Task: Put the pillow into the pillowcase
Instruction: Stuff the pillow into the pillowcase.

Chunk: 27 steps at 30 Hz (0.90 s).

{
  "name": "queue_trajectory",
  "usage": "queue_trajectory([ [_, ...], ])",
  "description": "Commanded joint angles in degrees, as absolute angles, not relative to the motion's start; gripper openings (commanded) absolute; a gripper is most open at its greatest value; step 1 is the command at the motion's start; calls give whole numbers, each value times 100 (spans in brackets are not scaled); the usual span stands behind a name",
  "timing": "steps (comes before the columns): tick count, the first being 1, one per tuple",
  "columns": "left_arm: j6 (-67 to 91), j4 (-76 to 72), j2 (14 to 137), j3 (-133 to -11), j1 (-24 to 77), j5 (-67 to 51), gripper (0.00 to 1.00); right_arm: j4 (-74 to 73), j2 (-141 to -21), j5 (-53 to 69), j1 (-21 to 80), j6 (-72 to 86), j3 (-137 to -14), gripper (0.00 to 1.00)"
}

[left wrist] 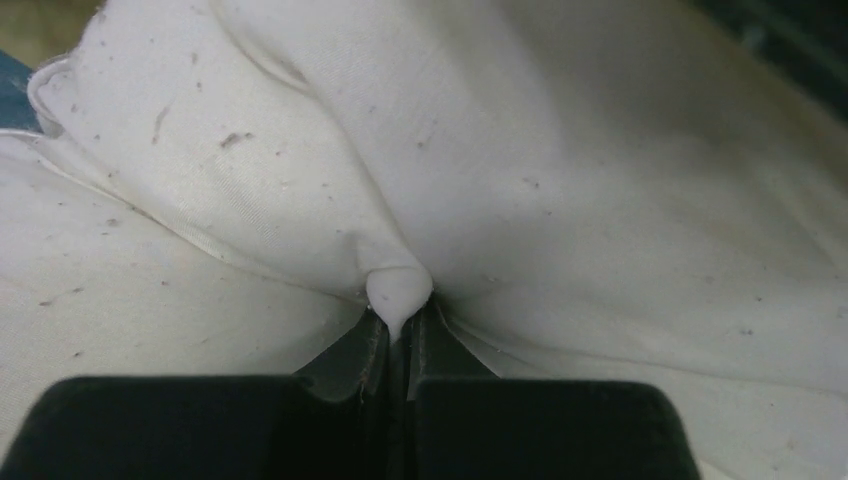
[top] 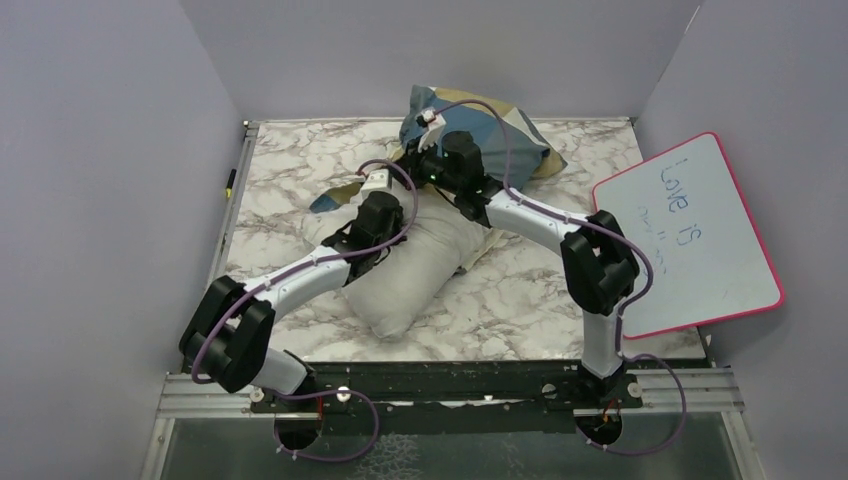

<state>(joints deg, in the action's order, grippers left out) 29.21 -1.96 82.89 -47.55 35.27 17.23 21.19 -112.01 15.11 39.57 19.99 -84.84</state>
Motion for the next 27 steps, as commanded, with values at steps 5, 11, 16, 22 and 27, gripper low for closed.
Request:
queue_trajectory([
  [5,4057,434,7435,-3857,3676,1402,13,1081,-11871,2123,4535,1671,-9566,4],
  [11,3123,648,6739,-4144,3680,1350,53,314,-11079,1057,4359,1639,-9130,36],
  [16,1835,712,6212,-4687,3691,853,62,276,-9657,836,3911,1609,-7797,54],
  [22,732,704,6344,-5388,3747,527,63,147,-8439,534,3318,1864,-6550,57],
  [27,44,703,6855,-5762,3973,386,68,360,-7760,408,2902,1708,-5640,57],
])
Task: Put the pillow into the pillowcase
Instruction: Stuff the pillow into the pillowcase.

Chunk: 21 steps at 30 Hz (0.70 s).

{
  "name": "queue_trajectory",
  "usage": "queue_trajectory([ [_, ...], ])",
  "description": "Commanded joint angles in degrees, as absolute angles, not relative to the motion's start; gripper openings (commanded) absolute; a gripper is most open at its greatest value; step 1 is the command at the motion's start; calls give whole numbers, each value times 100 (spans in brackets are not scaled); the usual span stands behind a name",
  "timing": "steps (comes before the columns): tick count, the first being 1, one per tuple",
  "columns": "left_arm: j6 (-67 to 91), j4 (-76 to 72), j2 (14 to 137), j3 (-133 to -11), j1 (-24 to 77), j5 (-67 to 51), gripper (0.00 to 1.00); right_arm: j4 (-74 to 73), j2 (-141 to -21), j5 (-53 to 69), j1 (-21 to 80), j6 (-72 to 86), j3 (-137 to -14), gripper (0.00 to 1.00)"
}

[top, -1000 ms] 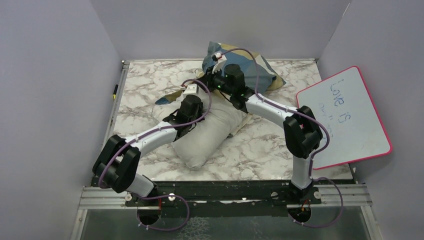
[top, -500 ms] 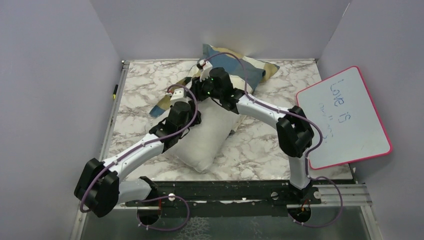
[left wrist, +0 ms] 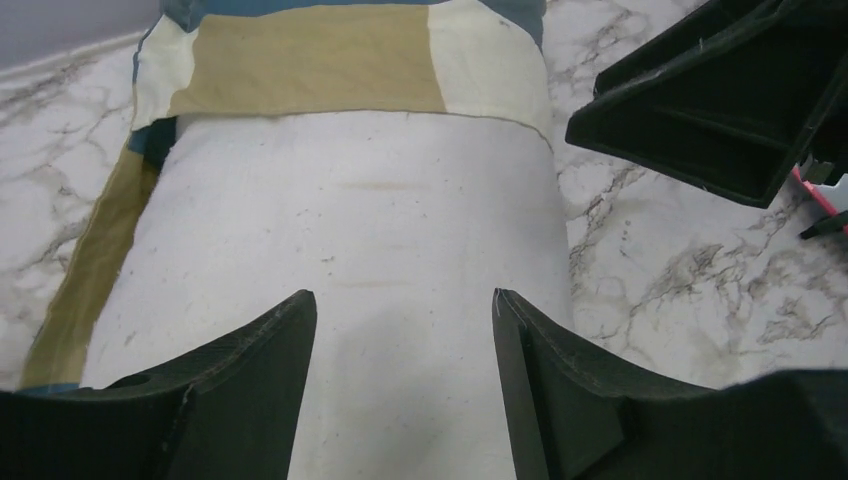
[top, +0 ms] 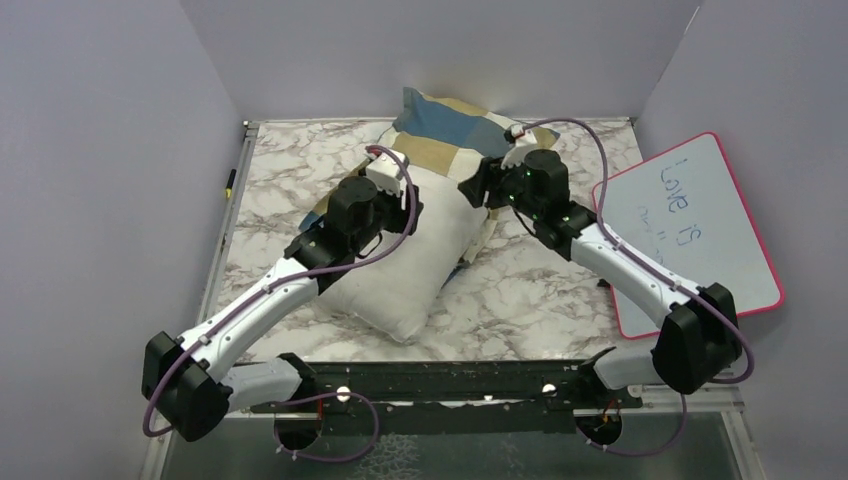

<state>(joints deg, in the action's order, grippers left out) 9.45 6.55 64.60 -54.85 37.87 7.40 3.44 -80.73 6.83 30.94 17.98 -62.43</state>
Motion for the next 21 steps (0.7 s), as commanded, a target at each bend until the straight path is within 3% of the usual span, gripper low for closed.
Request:
queue_trajectory([
  [1,-46,703,6981,-5832,4062,416,70,481,-7669,212,2865,1513,-5420,57],
  [6,-323,641,7856,-6205,4513,802,75,2114,-7571,-54,2716,260,-4186,57],
  [13,-135,324,9370,-6494,4571,2173,72,3253,-8298,219,2663,-759,-4063,57],
  [15,62,285,9703,-6449,4381,2237,61,3470,-8499,50,2665,-938,-4137,58],
  [19,586,-331,9897,-5878,4076,1955,21,3786,-9136,26,2663,-1277,-4450,58],
  [21,769,-648,9901,-5614,3980,1671,12,3992,-9380,-111,2667,-1397,-4560,58],
])
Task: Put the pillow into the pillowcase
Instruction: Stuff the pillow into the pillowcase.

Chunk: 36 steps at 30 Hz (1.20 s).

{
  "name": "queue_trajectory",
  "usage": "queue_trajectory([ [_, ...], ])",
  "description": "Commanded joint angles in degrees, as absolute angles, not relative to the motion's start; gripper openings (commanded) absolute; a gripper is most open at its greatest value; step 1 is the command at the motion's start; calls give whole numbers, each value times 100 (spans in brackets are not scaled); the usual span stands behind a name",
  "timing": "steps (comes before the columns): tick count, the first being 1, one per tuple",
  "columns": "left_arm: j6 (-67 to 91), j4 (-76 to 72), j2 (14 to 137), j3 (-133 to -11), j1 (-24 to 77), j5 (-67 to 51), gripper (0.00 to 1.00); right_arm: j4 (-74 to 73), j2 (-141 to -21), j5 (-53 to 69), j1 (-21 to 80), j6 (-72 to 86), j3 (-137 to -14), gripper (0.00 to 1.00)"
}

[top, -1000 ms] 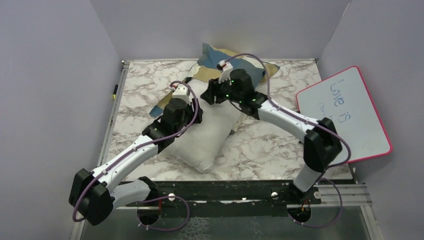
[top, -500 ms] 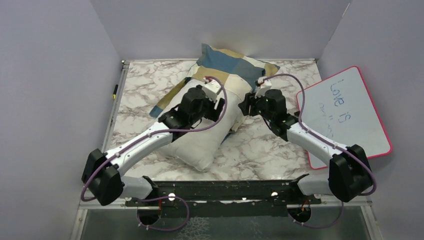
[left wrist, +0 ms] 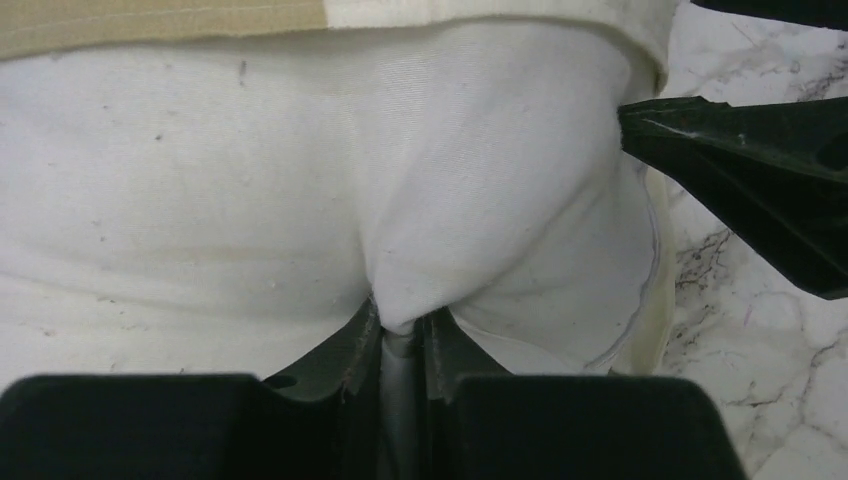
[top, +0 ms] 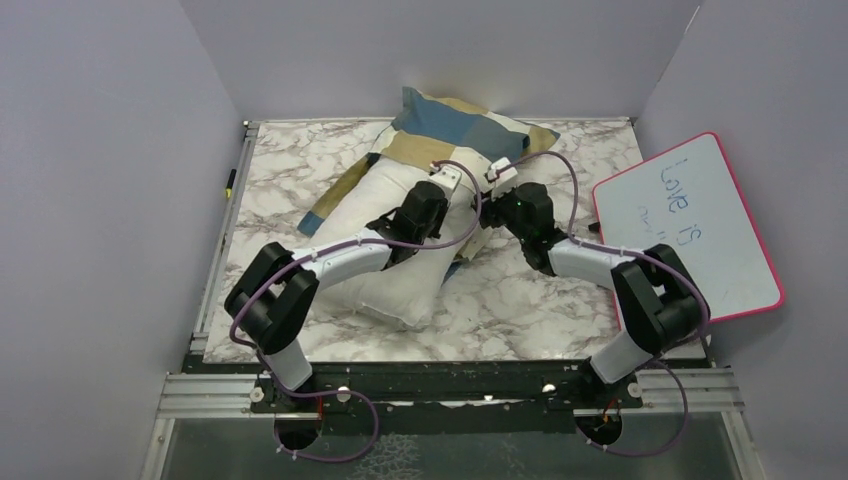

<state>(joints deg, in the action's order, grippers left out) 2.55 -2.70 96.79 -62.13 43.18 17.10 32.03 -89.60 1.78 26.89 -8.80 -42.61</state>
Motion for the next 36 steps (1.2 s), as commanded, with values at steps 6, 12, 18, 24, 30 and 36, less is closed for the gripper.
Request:
queue_trajectory([
  [6,995,-744,10046,-5527,3898,1276,0,4504,-9793,-626,2667,-1638,-4818,53],
  [12,1642,-747,10184,-5597,3706,1084,0,3732,-9621,766,2676,-1531,-5066,0],
  [18,2622,-96,10212,-6185,3533,1837,0,2806,-8892,2113,2913,-831,-4940,0],
  [24,3026,-289,10146,-6344,3533,2106,0,2633,-8932,2185,3234,-639,-4563,0],
  [30,3257,-349,10285,-6120,3527,2091,0,2017,-8672,1397,3236,-88,-4817,0],
  [36,3394,-416,10400,-6170,3480,2127,0,2209,-8495,2360,3243,689,-4785,0],
])
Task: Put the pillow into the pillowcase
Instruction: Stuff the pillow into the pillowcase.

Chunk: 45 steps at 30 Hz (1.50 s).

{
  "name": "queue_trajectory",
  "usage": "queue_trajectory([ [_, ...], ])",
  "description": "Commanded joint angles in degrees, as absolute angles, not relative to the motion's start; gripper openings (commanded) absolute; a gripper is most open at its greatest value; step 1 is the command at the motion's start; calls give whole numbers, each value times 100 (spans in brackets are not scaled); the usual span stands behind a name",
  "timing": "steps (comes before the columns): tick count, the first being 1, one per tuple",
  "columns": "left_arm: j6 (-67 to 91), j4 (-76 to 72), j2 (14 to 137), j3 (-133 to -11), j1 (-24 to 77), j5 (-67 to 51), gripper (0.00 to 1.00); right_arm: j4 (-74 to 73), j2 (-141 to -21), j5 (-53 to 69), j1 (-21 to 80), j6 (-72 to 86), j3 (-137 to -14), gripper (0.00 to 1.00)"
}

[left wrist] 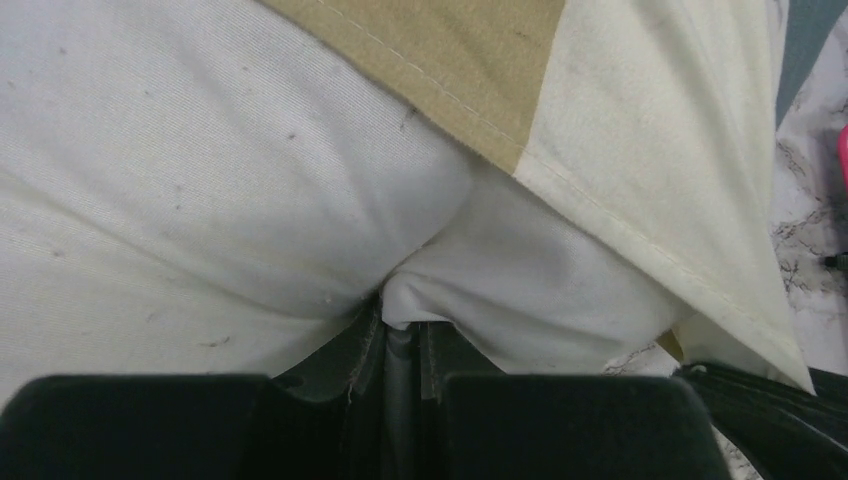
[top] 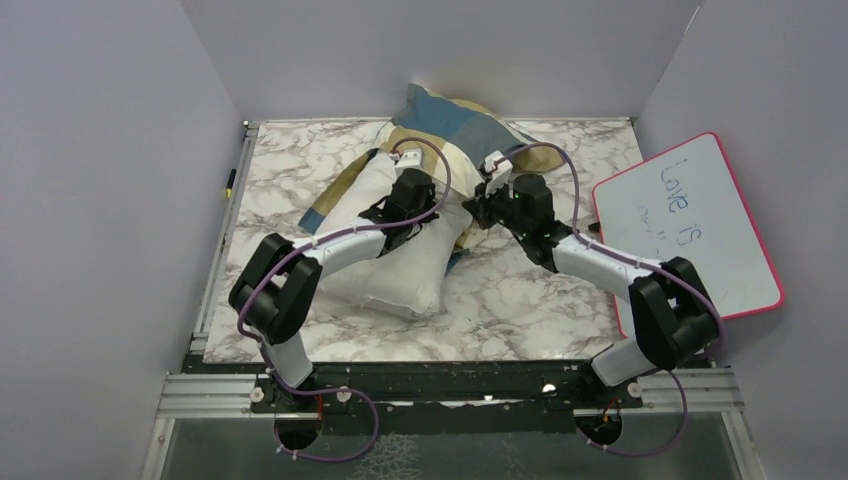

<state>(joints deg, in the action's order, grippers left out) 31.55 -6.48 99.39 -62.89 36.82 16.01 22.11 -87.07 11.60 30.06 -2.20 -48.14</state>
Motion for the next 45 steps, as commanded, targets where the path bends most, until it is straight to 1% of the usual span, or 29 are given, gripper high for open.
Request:
queue_trajectory([
  [1,3437,-381,10452,-6217,3480,2132,0,2551,-8581,2529,3273,894,-4620,0],
  [3,3511,-407,10515,-6228,3480,2131,0,2962,-8887,2541,3420,1092,-4407,0],
  [7,3590,-447,10593,-6176,3480,2138,0,3070,-9430,2464,3659,1098,-4459,0],
  [9,3583,-464,10580,-6153,3473,2159,0,2824,-9491,2175,3665,1012,-4585,0],
  [11,3569,-446,10524,-6125,3464,2190,0,2520,-9345,1552,3665,1001,-4710,1],
  [12,3591,-462,10441,-6075,3451,2226,0,2378,-9237,1227,3663,1002,-4771,3],
  [13,3638,-503,10369,-6000,3431,2247,0,2200,-9146,942,3664,1025,-4843,10],
  [14,3723,-577,10276,-5897,3383,2241,0,2004,-9022,764,3663,1083,-4892,15],
  [16,3892,-709,10087,-5701,3276,2200,0,1748,-8791,524,3665,1367,-4854,21],
  [20,4007,-737,9800,-5544,3208,2222,0,1759,-8265,279,3659,2615,-4186,30],
  [23,4161,-758,9673,-5504,3208,2234,0,1860,-7959,-207,3665,3699,-3610,42],
  [25,4236,-772,9622,-5522,3208,2202,0,2087,-7856,-526,3665,4240,-3331,47],
  [28,4350,-766,9575,-5561,3208,2180,0,2113,-8011,-929,3665,4790,-3272,53],
  [31,4427,-765,9534,-5581,3208,2239,0,2195,-8430,-1093,3663,5169,-3385,59],
  [33,4472,-790,9503,-5592,3208,2302,0,2002,-8725,-1267,3662,5484,-3559,62],
  [36,4473,-709,9493,-5714,3208,2353,0,2034,-9125,-1574,3661,6090,-3637,63],
  [40,4482,-678,9492,-5814,3208,2379,0,1812,-9688,-1578,3663,6538,-4109,63],
  [42,4518,-667,9495,-5842,3208,2390,0,1955,-9890,-1608,3665,6622,-4219,63],
  [44,4542,-659,9493,-5874,3208,2407,0,2184,-10040,-1519,3664,6566,-4280,61],
  [45,4551,-657,9498,-5901,3208,2416,0,2244,-10096,-1452,3665,6442,-4330,57],
])
